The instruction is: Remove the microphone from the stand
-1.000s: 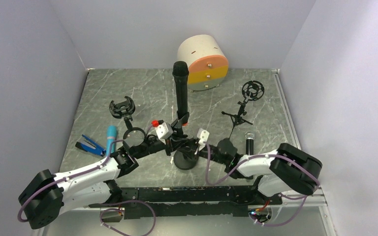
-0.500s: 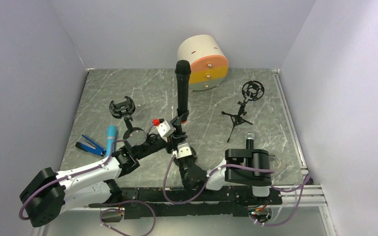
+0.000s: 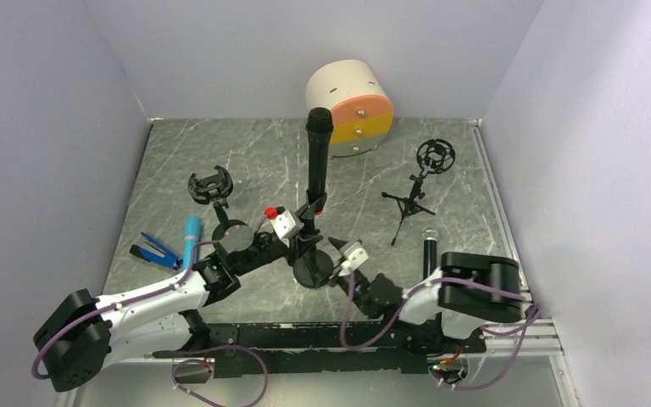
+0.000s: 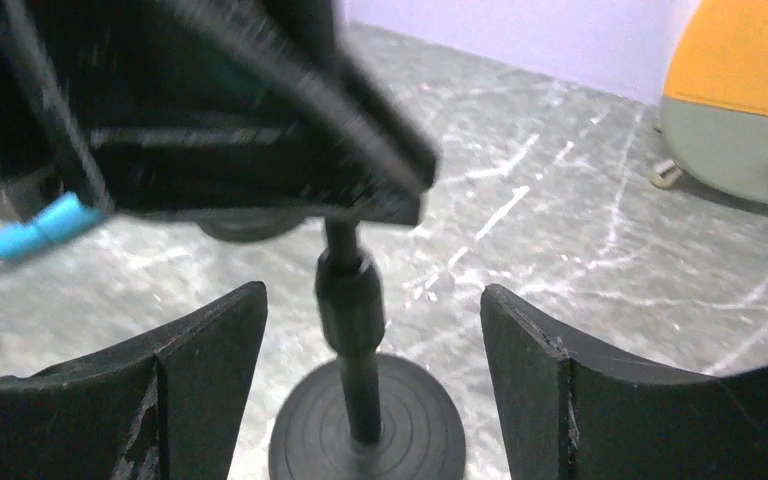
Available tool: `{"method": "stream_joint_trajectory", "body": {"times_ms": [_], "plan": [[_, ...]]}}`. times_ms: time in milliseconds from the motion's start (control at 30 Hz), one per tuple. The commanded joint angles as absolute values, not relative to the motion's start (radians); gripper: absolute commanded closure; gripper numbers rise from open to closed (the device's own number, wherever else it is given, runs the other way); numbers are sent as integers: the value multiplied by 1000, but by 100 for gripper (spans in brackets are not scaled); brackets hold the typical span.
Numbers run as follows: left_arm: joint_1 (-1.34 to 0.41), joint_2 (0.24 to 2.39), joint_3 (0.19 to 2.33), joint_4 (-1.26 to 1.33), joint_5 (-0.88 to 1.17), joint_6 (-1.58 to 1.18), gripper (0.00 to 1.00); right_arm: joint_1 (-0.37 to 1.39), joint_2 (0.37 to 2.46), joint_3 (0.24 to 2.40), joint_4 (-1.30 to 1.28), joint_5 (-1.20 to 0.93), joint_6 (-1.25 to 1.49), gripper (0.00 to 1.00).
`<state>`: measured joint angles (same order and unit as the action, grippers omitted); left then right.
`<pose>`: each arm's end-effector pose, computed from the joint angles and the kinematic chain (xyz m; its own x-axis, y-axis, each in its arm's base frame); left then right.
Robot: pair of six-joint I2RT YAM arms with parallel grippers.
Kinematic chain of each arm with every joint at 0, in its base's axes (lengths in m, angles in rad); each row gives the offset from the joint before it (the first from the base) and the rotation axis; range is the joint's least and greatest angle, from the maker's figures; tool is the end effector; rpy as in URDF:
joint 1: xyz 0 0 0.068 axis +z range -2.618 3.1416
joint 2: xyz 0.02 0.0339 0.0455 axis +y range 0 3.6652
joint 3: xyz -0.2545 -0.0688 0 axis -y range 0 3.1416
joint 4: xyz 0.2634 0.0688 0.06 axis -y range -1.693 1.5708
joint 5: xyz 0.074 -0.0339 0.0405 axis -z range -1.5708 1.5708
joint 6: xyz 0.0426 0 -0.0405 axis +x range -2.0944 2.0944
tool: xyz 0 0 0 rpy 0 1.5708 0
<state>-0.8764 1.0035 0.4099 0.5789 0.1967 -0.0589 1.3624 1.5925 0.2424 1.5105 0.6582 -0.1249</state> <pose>0.1542 -0.1981 0.2288 -0.0611 -0.0168 -0.9980 0.8766 0.4773 -0.0617 0.0768 0.2373 0.1413 0.1136 0.0611 -0.9916 -0.6399 0.7680 -0.0260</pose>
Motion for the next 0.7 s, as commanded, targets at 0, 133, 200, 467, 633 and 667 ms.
{"method": "stream_joint_trajectory", "body": {"times_ms": [0, 133, 200, 467, 633, 667], "plan": [[-874, 994, 461, 659, 229, -27, 97, 1237, 1435, 167, 1515, 316, 121, 19], [-873, 1002, 463, 657, 255, -31, 97, 1149, 1302, 125, 1380, 160, 197, 21], [-873, 1011, 468, 650, 269, -29, 97, 1115, 1226, 125, 1279, 101, 212, 23], [-873, 1031, 459, 678, 283, -42, 98, 1054, 896, 227, 685, 202, 300, 21], [-873, 1032, 464, 650, 294, -29, 97, 1029, 800, 298, 511, 151, 367, 20], [-873, 1033, 467, 639, 296, -24, 97, 1031, 788, 316, 487, 132, 369, 20]]}}
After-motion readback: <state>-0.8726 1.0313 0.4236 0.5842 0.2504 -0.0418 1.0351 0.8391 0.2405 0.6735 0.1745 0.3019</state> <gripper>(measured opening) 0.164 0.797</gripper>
